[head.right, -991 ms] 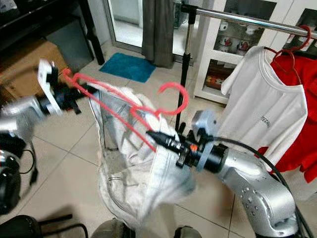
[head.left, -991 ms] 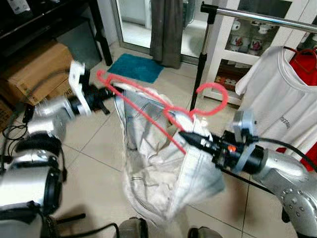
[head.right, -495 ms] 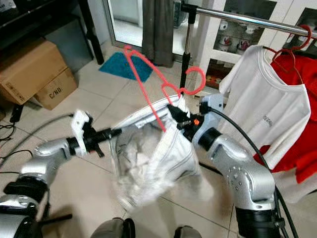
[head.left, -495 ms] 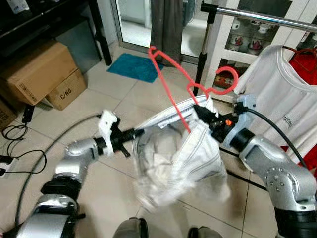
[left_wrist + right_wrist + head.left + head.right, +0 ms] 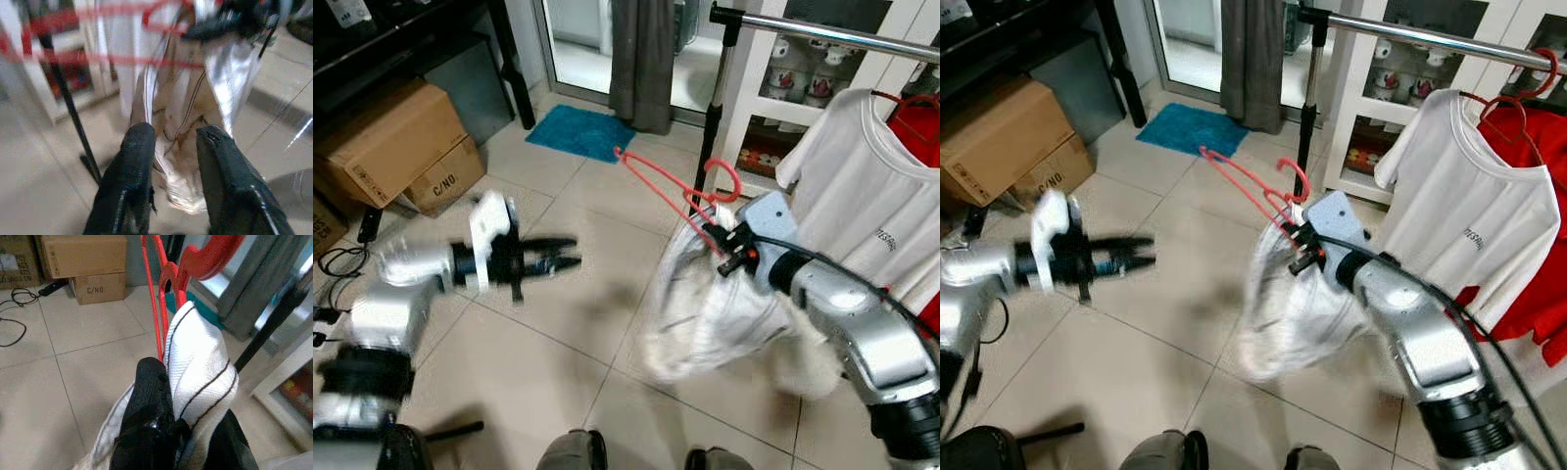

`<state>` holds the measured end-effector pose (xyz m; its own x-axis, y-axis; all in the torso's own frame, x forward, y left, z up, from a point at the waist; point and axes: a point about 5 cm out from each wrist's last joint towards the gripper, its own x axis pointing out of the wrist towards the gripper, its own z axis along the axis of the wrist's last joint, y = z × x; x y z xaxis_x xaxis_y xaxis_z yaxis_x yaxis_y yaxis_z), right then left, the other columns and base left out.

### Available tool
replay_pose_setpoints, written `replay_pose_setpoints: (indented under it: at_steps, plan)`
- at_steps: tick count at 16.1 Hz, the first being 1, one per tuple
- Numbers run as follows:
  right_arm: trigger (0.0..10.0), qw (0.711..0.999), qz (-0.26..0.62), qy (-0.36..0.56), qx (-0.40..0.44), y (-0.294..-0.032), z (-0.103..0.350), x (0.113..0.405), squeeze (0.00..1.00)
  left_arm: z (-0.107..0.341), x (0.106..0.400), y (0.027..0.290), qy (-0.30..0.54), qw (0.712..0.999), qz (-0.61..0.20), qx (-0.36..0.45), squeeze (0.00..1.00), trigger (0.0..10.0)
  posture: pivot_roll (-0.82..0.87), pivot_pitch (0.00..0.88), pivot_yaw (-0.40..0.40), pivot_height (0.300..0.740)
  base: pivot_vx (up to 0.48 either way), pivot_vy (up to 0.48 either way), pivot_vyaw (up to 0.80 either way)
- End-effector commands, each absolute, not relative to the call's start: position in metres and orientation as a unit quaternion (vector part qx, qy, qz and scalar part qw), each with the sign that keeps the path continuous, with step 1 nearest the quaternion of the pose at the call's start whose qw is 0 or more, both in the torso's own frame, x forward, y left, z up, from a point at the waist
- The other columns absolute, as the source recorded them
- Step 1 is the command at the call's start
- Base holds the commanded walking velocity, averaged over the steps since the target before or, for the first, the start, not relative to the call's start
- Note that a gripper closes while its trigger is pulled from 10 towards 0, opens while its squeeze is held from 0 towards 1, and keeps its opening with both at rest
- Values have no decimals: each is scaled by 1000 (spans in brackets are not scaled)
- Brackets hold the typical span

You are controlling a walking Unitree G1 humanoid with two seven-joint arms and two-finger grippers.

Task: Hang hanger

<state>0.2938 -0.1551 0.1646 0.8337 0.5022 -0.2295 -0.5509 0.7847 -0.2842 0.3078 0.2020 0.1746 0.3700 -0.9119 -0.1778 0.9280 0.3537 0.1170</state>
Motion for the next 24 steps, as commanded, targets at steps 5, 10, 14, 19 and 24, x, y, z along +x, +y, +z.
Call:
replay_pose_setpoints:
  at_steps: [5, 10, 14, 19, 24]
  plan:
    - [0, 880, 427, -2, -209, -128, 193, 275, 0, 216, 316, 182, 1, 756, -636, 152, 1000, 10000, -58, 104, 73, 740, 0, 0, 0]
    - [0, 841, 491, -3, -227, -119, 196, 259, 0, 221, 326, 161, -8, 712, -662, 232, 0, 10000, -62, 104, 81, 740, 0, 0, 0]
    - [0, 823, 512, 1, -244, -117, 196, 255, 0, 216, 332, 149, -4, 689, -676, 260, 0, 10000, -69, 104, 87, 740, 0, 0, 0]
    - [0, 818, 514, 20, -257, -121, 189, 255, 0, 212, 329, 150, 24, 669, -694, 266, 0, 10000, -66, 103, 81, 740, 0, 0, 0]
    - [0, 811, 524, 24, -260, -120, 187, 254, 0, 225, 331, 138, -33, 672, -697, 249, 0, 10000, -70, 102, 81, 740, 0, 0, 0]
